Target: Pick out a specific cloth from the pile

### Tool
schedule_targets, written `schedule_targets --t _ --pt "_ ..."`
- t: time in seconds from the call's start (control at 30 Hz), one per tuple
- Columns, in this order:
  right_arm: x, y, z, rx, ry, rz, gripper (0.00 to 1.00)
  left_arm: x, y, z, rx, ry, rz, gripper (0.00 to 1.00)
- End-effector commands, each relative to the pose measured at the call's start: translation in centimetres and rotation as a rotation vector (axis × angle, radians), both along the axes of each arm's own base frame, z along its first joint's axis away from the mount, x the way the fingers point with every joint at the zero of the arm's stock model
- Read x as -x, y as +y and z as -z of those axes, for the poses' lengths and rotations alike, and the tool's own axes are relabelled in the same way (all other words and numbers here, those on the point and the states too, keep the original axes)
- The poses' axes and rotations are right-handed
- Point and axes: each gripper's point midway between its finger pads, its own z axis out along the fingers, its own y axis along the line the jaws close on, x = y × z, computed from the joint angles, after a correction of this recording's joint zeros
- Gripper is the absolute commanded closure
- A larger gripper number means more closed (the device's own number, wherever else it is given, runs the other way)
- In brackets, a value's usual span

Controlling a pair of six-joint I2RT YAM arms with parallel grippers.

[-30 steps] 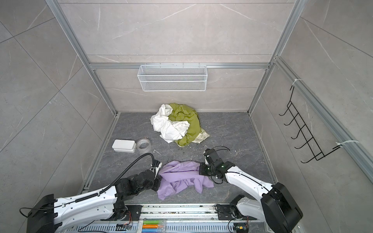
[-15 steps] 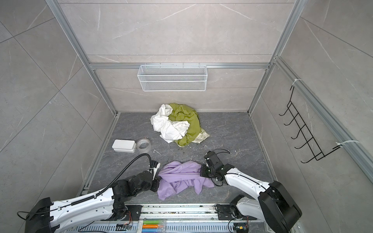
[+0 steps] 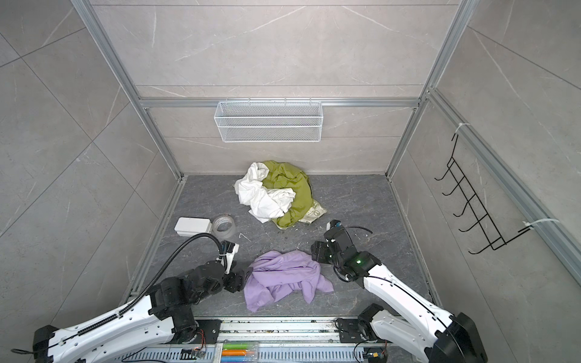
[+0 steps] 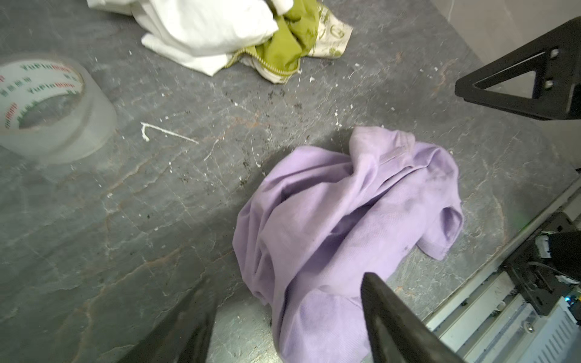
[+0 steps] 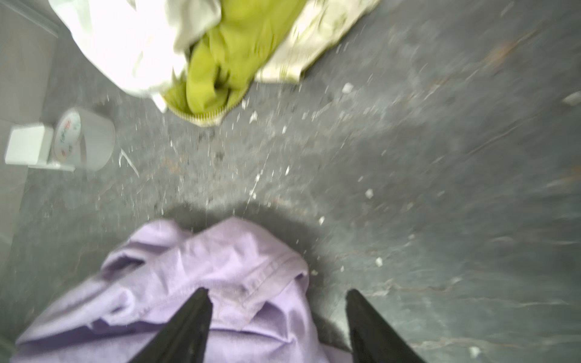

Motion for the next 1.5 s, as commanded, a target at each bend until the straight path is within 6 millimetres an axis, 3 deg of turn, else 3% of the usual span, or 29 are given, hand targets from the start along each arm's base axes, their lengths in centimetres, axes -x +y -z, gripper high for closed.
schedule_targets --t 0.0,0.17,0.27,0.33,0.4,0.47,0.53,0.63,0.73,0.97,1.03,1.07,1.17,1.23,1.3,1.47 --pt "-1.3 -3.1 -2.3 0.124 -0.137 0.100 0.24 -0.5 1.3 -1.7 -0.064 -0.058 -0.022 0.20" --pt "-2.7 -4.9 -5.1 0.230 -0.298 0.139 0.23 -1.1 1.7 -3.5 -0.100 -0.111 -0.030 0.19" --pt "-3.7 -6.0 -5.8 0.359 -0.408 0.140 0.18 -2.0 2.7 -4.2 -0.150 -0.172 -0.078 0.11" --pt "-4.6 -7.4 -5.1 0.526 -0.486 0.152 0.18 -3.2 4.1 -4.4 -0.218 -0.219 -0.160 0.02" --pt "-5.4 -8.0 -3.7 0.714 -0.536 0.111 0.16 -4.2 5.2 -4.5 -0.341 -0.275 -0.203 0.02" --pt "-6.5 -9.0 -2.5 0.789 -0.560 0.153 0.11 -5.8 6.6 -3.7 -0.500 -0.314 -0.243 0.02" --pt "-7.8 -10.4 -0.9 0.769 -0.557 0.233 0.14 -7.9 8.7 -1.9 -0.564 -0.262 -0.313 0.02" --pt "-9.8 -11.4 0.8 0.748 -0.570 0.259 0.06 -11.3 11.9 0.8 -0.453 -0.141 -0.391 0.02" --pt "-11.2 -12.2 1.0 0.781 -0.581 0.254 0.08 -14.5 13.4 1.1 -0.413 -0.217 -0.434 0.02" --pt "-10.3 -13.6 0.9 0.621 -0.592 0.227 0.11 -17.9 16.1 5.4 -0.414 -0.142 -0.500 0.02" --pt "-10.1 -13.5 0.7 0.583 -0.600 0.222 0.01 -18.3 17.0 6.7 -0.377 -0.116 -0.521 0.02" --pt "-9.9 -12.9 0.5 0.507 -0.616 0.223 0.00 -18.5 17.7 7.2 -0.354 -0.106 -0.537 0.02" --pt "-9.8 -11.5 0.5 0.445 -0.638 0.167 0.00 -19.3 19.3 7.3 -0.286 -0.120 -0.550 0.02" --pt "-10.3 -13.1 0.2 0.457 -0.675 0.268 0.01 -19.7 20.2 7.1 -0.216 -0.144 -0.568 0.02" --pt "-10.9 -13.2 1.9 0.451 -0.640 0.251 0.00 -20.2 21.1 6.7 -0.216 -0.171 -0.599 0.02" --pt "-12.1 -14.6 3.3 0.468 -0.580 0.324 0.01 -21.0 21.6 5.5 -0.206 -0.312 -0.630 0.02"
